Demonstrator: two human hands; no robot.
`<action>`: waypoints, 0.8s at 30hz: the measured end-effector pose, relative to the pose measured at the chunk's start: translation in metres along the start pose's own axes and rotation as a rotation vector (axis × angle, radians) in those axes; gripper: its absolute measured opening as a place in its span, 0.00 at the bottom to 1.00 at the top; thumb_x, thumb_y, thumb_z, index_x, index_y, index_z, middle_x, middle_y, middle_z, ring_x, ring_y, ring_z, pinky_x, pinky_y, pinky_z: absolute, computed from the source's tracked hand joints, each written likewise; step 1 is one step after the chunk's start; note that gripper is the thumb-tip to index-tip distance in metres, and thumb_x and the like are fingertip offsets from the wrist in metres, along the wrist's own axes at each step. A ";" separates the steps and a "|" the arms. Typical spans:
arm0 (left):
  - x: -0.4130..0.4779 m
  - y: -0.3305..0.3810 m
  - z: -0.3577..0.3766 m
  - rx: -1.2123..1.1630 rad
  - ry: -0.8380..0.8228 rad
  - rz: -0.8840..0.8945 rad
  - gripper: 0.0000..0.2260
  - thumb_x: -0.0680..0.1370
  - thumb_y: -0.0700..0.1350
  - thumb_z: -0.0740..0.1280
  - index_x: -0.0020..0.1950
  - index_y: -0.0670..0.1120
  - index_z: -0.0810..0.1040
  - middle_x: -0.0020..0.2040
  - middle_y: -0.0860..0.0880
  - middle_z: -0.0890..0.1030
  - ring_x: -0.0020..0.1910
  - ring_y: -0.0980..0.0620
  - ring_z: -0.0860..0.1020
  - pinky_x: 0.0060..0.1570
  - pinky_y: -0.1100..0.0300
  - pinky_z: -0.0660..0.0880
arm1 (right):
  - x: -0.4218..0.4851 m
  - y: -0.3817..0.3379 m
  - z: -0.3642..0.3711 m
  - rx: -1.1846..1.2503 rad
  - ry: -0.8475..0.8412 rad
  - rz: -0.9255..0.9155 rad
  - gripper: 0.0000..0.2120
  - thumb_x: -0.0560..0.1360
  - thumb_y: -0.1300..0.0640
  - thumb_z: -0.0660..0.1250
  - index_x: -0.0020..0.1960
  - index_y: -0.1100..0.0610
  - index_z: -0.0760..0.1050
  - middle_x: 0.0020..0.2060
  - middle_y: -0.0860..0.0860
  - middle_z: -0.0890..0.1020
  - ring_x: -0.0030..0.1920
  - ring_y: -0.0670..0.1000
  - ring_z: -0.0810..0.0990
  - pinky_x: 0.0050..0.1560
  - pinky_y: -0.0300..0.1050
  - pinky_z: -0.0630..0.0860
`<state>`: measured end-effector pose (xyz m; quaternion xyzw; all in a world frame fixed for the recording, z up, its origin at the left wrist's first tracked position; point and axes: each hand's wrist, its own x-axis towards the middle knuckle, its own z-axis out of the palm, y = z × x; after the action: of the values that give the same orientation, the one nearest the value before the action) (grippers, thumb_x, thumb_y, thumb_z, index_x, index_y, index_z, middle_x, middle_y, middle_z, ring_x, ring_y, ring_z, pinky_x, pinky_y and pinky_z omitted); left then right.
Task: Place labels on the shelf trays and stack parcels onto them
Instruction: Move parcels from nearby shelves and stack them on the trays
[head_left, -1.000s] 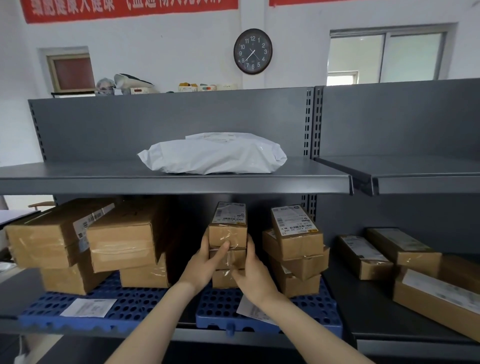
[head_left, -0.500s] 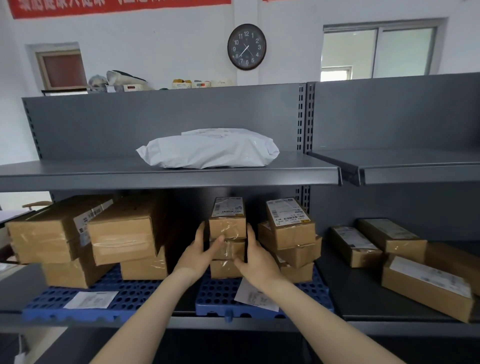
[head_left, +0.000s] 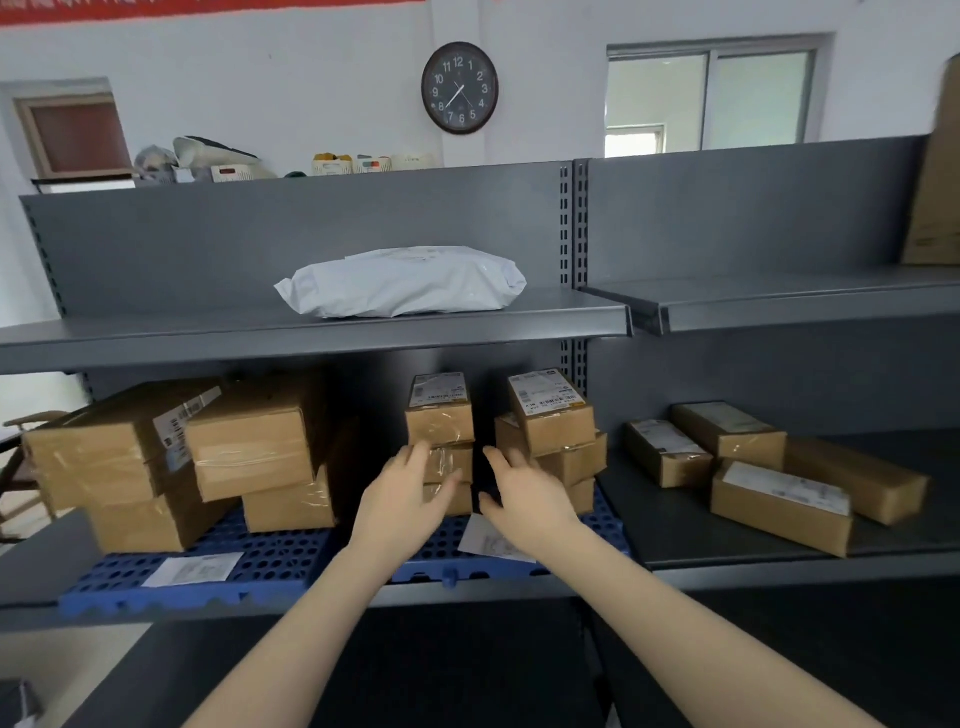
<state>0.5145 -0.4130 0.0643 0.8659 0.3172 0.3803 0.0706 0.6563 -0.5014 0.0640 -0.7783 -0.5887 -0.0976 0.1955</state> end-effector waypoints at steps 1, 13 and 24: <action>-0.002 0.006 0.000 0.004 0.007 0.034 0.22 0.77 0.59 0.60 0.67 0.49 0.67 0.60 0.49 0.76 0.53 0.52 0.77 0.48 0.54 0.78 | -0.007 0.002 -0.005 -0.016 0.030 -0.028 0.27 0.78 0.50 0.59 0.74 0.54 0.57 0.66 0.55 0.70 0.62 0.57 0.71 0.55 0.52 0.73; 0.004 0.075 0.040 0.081 -0.079 0.125 0.28 0.77 0.62 0.57 0.73 0.51 0.58 0.63 0.49 0.73 0.55 0.48 0.76 0.42 0.57 0.76 | -0.059 0.097 -0.065 -0.319 0.209 -0.014 0.23 0.79 0.49 0.56 0.72 0.54 0.61 0.65 0.53 0.73 0.64 0.55 0.71 0.61 0.49 0.70; 0.030 0.093 0.073 0.113 -0.142 -0.044 0.39 0.76 0.65 0.57 0.77 0.51 0.39 0.69 0.43 0.69 0.61 0.45 0.74 0.50 0.53 0.77 | -0.016 0.134 -0.054 -0.051 0.053 0.145 0.32 0.78 0.36 0.51 0.76 0.50 0.49 0.67 0.57 0.71 0.64 0.59 0.71 0.54 0.50 0.74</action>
<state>0.6267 -0.4594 0.0655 0.8861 0.3512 0.2980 0.0519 0.7842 -0.5689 0.0809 -0.8206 -0.5228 -0.1188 0.1977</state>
